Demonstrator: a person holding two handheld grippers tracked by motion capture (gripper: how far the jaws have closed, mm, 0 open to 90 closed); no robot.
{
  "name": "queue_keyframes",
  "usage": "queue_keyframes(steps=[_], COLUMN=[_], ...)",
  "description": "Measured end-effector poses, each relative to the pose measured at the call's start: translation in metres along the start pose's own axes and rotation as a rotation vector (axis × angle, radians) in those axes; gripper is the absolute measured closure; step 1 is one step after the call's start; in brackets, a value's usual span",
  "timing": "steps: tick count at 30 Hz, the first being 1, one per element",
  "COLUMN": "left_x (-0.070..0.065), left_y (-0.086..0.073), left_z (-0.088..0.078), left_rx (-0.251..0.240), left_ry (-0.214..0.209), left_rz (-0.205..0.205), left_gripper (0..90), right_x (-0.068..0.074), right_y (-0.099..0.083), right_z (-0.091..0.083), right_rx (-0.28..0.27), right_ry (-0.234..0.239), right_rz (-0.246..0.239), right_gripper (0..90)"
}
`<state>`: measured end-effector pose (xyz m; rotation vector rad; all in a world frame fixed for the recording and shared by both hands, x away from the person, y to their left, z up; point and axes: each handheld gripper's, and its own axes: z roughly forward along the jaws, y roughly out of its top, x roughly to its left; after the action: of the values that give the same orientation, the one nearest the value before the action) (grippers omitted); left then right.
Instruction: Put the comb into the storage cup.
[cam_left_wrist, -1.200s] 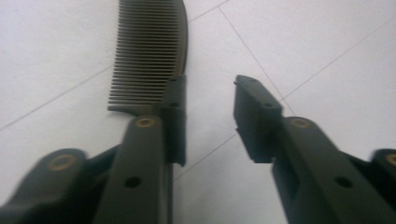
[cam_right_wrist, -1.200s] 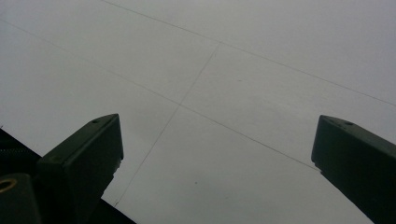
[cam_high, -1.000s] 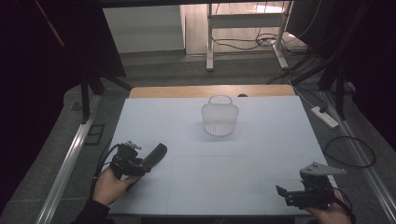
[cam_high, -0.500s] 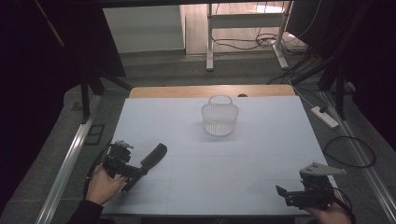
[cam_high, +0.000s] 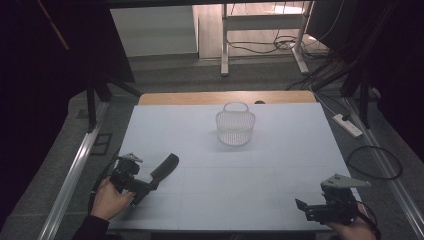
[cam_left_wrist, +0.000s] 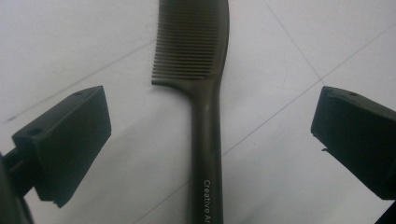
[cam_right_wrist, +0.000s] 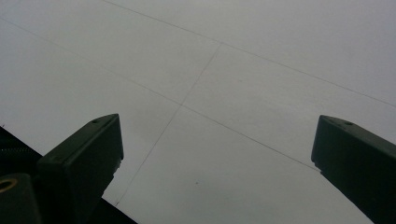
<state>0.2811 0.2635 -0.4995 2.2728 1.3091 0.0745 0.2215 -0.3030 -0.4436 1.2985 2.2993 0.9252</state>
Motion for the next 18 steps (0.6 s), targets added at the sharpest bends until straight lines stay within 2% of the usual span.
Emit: queue_keyframes(steps=[8,15,18], left_x=[-0.001,0.0,-0.002], left_y=[-0.002,-0.001,0.0], left_z=[0.016,0.027,0.028], left_rx=[0.115,0.186,0.201], left_ry=[-0.014,0.041,0.059], left_rz=[0.016,0.015,0.017], left_gripper=[0.0,0.0,0.0], right_x=[0.0,0.0,0.0], right_y=[0.0,0.0,0.0], right_z=[0.0,0.0,0.001], right_rx=[0.002,0.004,0.005], right_ry=[0.001,0.001,0.001], right_rz=[-0.001,-0.004,-0.005], right_gripper=[2.8,2.8,2.8])
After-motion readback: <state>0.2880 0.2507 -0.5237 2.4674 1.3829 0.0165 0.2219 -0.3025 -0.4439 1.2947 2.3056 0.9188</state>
